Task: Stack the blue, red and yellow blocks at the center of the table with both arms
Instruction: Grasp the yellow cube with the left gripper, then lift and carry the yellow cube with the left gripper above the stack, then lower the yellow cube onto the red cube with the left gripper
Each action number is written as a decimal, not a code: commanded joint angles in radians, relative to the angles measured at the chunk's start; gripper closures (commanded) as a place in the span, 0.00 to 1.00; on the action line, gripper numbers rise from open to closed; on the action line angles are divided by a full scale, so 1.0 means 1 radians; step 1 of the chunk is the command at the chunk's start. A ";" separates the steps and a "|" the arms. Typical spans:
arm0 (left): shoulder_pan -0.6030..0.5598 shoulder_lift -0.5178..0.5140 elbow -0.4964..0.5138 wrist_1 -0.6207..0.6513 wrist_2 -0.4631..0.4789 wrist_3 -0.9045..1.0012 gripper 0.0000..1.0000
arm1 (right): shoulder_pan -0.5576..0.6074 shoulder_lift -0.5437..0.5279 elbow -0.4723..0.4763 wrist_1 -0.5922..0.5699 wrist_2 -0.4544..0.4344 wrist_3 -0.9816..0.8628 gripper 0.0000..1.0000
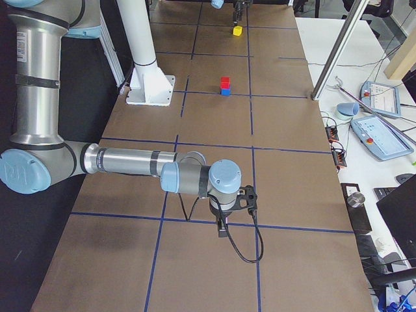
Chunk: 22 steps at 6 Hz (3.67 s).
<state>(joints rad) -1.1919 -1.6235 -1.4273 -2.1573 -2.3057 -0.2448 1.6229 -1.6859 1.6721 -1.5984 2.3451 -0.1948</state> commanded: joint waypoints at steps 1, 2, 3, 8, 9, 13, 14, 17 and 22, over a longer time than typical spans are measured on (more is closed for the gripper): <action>0.027 -0.026 0.050 -0.004 0.002 -0.001 0.00 | 0.000 0.000 -0.002 0.000 0.000 0.000 0.00; 0.028 -0.025 0.065 -0.004 0.005 -0.001 0.00 | 0.000 0.000 0.000 0.000 0.000 0.000 0.00; 0.035 -0.025 0.073 -0.004 0.005 -0.002 0.00 | 0.000 0.000 0.000 0.000 0.000 0.000 0.00; 0.090 -0.070 0.111 -0.006 0.014 -0.031 0.79 | 0.000 -0.002 -0.002 -0.002 0.000 -0.002 0.00; 0.090 -0.082 0.087 -0.004 0.032 -0.040 0.92 | 0.000 -0.002 -0.002 -0.002 0.000 -0.002 0.00; 0.185 -0.313 -0.004 0.077 0.035 -0.476 0.92 | 0.000 -0.002 0.000 0.000 0.005 0.000 0.00; 0.222 -0.390 -0.030 0.167 0.042 -0.569 0.92 | 0.000 -0.002 0.000 -0.002 0.005 0.000 0.00; 0.424 -0.635 -0.261 0.637 0.190 -0.814 0.92 | 0.000 -0.002 0.003 0.000 0.007 0.001 0.00; 0.641 -0.863 -0.165 0.774 0.385 -0.961 0.91 | 0.000 -0.002 0.000 -0.002 0.007 0.000 0.00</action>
<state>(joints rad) -0.5585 -2.4766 -1.6105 -1.3828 -1.9221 -1.2026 1.6230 -1.6874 1.6725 -1.5999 2.3516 -0.1948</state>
